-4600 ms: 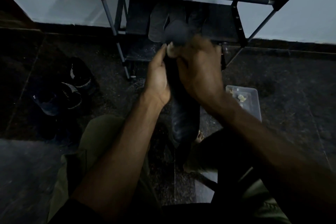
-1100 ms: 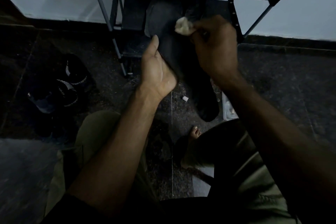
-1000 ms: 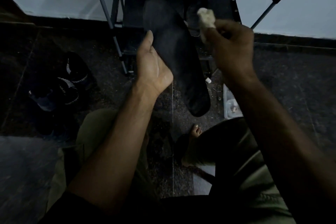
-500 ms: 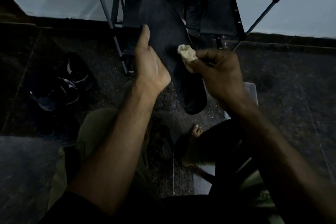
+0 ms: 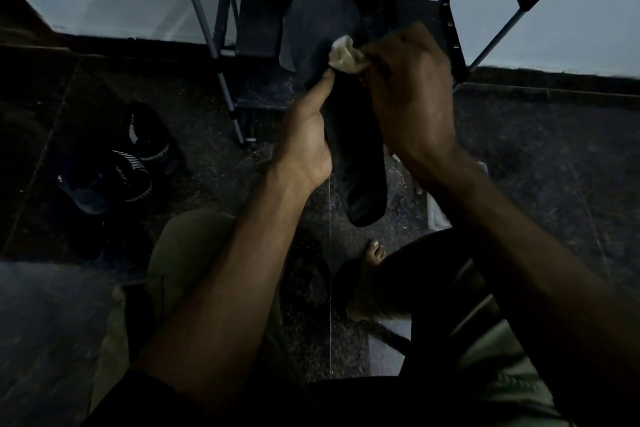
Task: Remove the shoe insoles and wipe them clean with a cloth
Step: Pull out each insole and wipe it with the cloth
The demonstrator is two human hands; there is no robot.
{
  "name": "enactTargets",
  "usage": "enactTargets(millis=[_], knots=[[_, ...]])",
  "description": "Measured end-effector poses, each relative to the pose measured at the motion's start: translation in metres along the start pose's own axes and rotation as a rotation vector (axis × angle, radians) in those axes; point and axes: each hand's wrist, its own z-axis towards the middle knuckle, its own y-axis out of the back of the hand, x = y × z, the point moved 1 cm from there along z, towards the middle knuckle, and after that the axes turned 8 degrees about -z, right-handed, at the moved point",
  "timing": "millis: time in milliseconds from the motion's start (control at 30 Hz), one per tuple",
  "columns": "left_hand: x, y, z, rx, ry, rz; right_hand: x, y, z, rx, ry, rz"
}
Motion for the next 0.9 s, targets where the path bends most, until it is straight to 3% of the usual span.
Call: enactTargets(millis=[300, 500, 600, 767, 900], knots=[[-0.004, 0.007, 0.001, -0.009, 0.034, -0.049, 0.006, 0.003, -0.025, 0.122, 0.22, -0.098], [0.0, 0.001, 0.0, -0.088, 0.044, -0.005, 0.004, 0.008, -0.001, 0.108, 0.218, -0.101], [0.002, 0.0, -0.001, -0.051, 0.051, 0.01, -0.001, 0.006, 0.019, 0.097, 0.209, -0.116], [-0.004, 0.007, 0.003, -0.042, 0.074, -0.128, 0.005, 0.002, -0.018, 0.115, 0.244, -0.093], [0.001, 0.004, 0.001, -0.052, 0.119, -0.097, 0.004, 0.006, -0.019, 0.106, 0.211, -0.064]])
